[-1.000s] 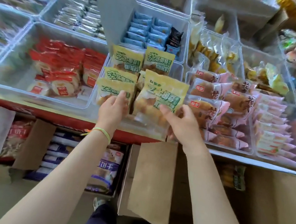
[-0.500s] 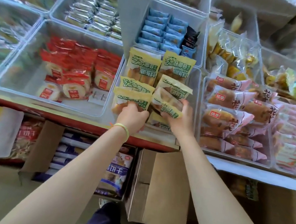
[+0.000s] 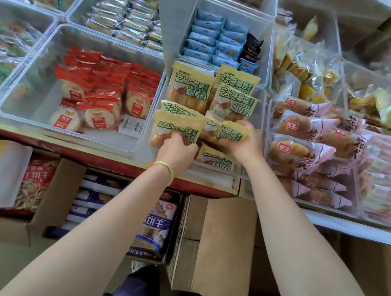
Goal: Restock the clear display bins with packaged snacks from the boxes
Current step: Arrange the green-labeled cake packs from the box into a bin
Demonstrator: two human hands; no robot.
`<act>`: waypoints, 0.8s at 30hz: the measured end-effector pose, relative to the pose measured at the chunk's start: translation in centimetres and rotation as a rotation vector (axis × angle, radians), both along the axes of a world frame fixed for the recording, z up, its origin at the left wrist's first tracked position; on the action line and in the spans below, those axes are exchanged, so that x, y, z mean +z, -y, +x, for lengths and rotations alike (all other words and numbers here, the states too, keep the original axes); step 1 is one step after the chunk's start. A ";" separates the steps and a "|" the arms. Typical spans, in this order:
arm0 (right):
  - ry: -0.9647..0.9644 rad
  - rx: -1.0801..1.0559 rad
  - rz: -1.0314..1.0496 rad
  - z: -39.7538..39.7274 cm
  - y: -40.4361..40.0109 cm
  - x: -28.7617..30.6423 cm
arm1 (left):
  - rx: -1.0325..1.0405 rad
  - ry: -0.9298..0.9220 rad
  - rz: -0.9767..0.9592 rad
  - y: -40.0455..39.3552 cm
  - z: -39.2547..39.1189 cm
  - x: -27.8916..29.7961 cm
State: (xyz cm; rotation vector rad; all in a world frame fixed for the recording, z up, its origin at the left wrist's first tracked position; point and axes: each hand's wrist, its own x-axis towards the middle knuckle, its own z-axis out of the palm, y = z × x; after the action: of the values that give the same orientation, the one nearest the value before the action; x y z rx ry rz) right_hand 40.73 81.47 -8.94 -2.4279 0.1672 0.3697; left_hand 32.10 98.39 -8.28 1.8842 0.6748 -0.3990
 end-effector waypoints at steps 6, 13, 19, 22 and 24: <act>0.333 -0.179 0.116 -6.2 0.3 4.8 | -0.008 0.116 0.019 2.1 -2.5 1.3; -0.462 0.324 0.248 -16.6 10.9 9.9 | -0.197 0.206 0.079 11.9 -6.2 1.4; -0.453 0.031 -0.216 -18.1 22.6 2.8 | -0.366 0.395 0.222 23.3 -10.2 -1.9; -0.421 -0.254 -0.190 -17.3 28.5 -1.8 | -0.591 0.364 0.258 28.5 -11.2 -4.6; -0.365 -0.382 -0.207 -16.6 32.1 -4.3 | -0.697 0.272 0.277 31.2 -11.6 -5.5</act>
State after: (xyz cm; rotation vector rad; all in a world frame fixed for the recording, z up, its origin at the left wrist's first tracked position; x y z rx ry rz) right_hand 24.14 49.35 -13.20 -2.4332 0.8523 0.6401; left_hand 20.52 67.14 -13.78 2.3585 -0.1400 -0.4874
